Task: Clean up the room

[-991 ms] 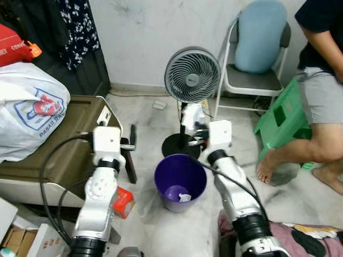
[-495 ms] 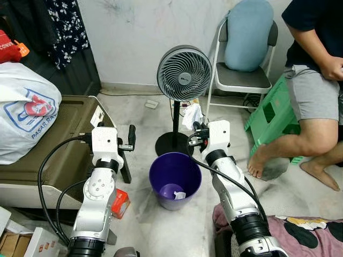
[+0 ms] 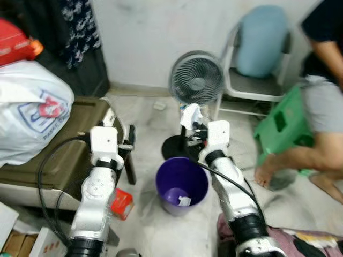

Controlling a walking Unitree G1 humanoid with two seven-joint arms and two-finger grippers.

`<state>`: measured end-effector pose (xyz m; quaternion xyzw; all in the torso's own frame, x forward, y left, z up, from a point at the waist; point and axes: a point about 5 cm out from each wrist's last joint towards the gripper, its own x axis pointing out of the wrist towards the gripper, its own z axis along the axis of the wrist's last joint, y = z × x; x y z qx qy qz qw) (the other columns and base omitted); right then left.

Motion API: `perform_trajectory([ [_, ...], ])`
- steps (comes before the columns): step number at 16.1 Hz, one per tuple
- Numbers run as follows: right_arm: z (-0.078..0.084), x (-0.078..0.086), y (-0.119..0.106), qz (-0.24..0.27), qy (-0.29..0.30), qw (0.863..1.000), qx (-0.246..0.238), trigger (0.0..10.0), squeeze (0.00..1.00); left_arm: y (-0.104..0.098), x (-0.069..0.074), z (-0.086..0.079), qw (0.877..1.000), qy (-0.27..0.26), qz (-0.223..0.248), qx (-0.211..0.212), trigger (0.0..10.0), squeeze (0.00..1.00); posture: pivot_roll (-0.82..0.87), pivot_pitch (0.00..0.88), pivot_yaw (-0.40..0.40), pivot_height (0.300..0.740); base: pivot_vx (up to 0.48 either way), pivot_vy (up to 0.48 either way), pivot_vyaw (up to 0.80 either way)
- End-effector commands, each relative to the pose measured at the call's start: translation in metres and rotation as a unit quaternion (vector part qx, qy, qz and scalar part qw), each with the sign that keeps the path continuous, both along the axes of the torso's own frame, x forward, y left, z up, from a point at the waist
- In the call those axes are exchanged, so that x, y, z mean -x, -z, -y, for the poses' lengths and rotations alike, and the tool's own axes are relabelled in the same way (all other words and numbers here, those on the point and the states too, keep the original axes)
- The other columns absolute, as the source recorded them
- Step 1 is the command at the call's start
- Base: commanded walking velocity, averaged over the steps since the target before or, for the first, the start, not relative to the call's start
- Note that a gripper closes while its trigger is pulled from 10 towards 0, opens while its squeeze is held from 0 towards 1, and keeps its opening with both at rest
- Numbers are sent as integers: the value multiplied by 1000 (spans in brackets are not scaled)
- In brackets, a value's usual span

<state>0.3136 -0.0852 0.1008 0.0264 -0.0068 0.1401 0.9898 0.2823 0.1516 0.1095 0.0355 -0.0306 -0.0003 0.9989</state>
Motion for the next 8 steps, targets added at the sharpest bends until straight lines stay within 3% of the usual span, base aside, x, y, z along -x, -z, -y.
perform_trajectory([
  [1, 4, -1, -3, 9, 2, 1000, -1, 10000, 0, -5, -1, 4, 1000, 8, 11, -4, 10000, 0, 53, 0, -27, 740, 379, 292, 0],
  [3, 5, -1, -4, 9, 5, 1000, -7, 10000, 0, -5, -1, 4, 1000, 9, 11, -3, 10000, 0, 53, 0, -26, 740, 351, 294, 0],
  [8, 5, -1, -3, 6, 4, 1000, -7, 10000, 0, -5, -1, 5, 1000, 5, 9, -1, 10000, 0, 53, 0, -26, 740, 0, 0, 0],
])
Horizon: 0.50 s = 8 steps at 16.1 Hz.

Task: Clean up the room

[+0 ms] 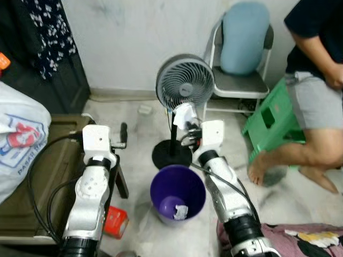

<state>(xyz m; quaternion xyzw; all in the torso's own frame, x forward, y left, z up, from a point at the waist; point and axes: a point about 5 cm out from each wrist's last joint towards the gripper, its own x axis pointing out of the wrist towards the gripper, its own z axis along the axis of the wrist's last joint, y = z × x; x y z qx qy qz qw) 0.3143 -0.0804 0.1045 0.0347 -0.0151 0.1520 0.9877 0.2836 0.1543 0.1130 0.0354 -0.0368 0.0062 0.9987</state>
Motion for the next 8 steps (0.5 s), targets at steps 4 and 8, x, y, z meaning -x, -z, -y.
perform_trajectory([
  [4, 8, -1, 2, -2, 13, 1000, 16, 10000, 0, 0, 0, 6, 1000, 6, -2, 0, 10000, 0, 55, 0, -28, 740, 0, 0, 0],
  [8, 10, -2, 4, -7, 17, 1000, 17, 10000, 0, 0, -1, 5, 1000, 6, -5, -4, 10000, 0, 55, 0, -28, 740, 0, 0, -303],
])
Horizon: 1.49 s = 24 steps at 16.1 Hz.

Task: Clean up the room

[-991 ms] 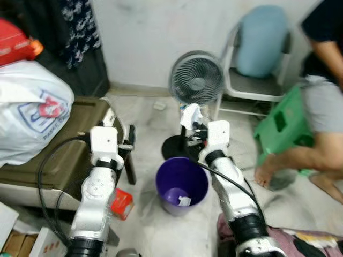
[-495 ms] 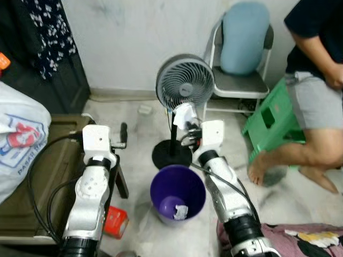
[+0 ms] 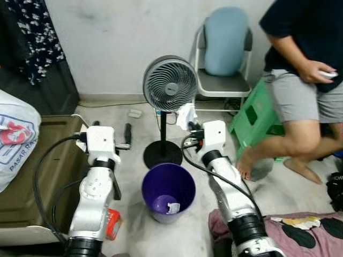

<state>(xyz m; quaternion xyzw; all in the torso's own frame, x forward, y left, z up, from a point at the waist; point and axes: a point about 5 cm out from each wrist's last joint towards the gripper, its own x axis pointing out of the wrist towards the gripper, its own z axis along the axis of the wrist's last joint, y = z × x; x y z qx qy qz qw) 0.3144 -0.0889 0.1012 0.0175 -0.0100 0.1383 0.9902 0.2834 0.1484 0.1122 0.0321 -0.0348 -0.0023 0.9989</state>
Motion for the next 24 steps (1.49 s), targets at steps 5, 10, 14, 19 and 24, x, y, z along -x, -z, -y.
perform_trajectory([
  [5, 1, -2, 1, -6, 7, 1000, 0, 10000, 0, -1, -1, 1, 1000, 4, 1, 0, 10000, 0, 54, 0, -26, 740, 48, 419, 0],
  [10, 2, -2, 0, -6, 8, 1000, 0, 10000, 0, -1, -1, 2, 1000, 7, 3, 1, 10000, 0, 53, 0, -26, 740, 0, 420, 0],
  [14, 1, -3, 1, -8, 8, 1000, 0, 10000, 0, -3, -1, 3, 1000, 5, 6, 0, 10000, 0, 52, 0, -26, 740, 0, 109, 0],
  [19, 2, -3, 2, -10, 8, 1000, 0, 10000, 0, -4, -1, 6, 1000, 20, 8, 11, 10000, 0, 52, 0, -25, 740, 0, 0, 0],
  [24, 2, -4, 2, -12, 10, 1000, -3, 10000, 0, -7, 1, 8, 999, 41, 20, 17, 10000, 0, 50, 0, -25, 740, 239, 0, 0],
])
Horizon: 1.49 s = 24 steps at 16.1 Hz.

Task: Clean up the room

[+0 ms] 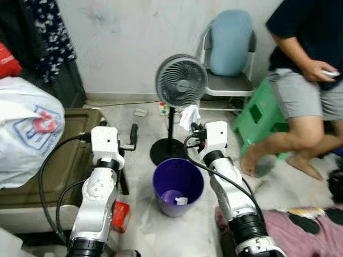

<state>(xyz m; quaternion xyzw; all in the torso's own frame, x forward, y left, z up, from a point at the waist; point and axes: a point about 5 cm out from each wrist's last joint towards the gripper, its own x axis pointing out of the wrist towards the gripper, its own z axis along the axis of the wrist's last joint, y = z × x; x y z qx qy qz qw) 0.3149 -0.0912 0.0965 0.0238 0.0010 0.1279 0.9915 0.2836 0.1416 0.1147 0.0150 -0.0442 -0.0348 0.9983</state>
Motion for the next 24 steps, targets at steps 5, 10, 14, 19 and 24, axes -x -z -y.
perform_trajectory([
  [5, 0, -4, -2, 0, 0, 1000, 2, 10000, 0, -4, 2, 2, 1000, 12, 12, 6, 10000, 0, 50, 0, -25, 740, 466, 0, 0],
  [10, 1, -4, -2, -2, 0, 1000, 3, 10000, 0, -2, 1, 2, 1000, 5, 3, 15, 10000, 0, 48, 0, -26, 740, 133, 0, 0],
  [14, 1, -4, -1, -4, 0, 1000, 4, 10000, 0, -1, 0, 3, 1000, 7, 2, 16, 10000, 0, 48, 0, -26, 740, 0, 0, 0],
  [19, 1, -4, 1, -10, 1, 1000, 3, 10000, 0, -1, 0, 3, 1000, 9, -1, 15, 10000, 0, 47, 0, -22, 740, 0, 0, -436],
  [24, 1, -4, 1, -10, 2, 1000, 3, 10000, 0, -1, 0, 5, 1000, 16, -2, 17, 10000, 0, 48, 0, -24, 740, 0, 0, -800],
])
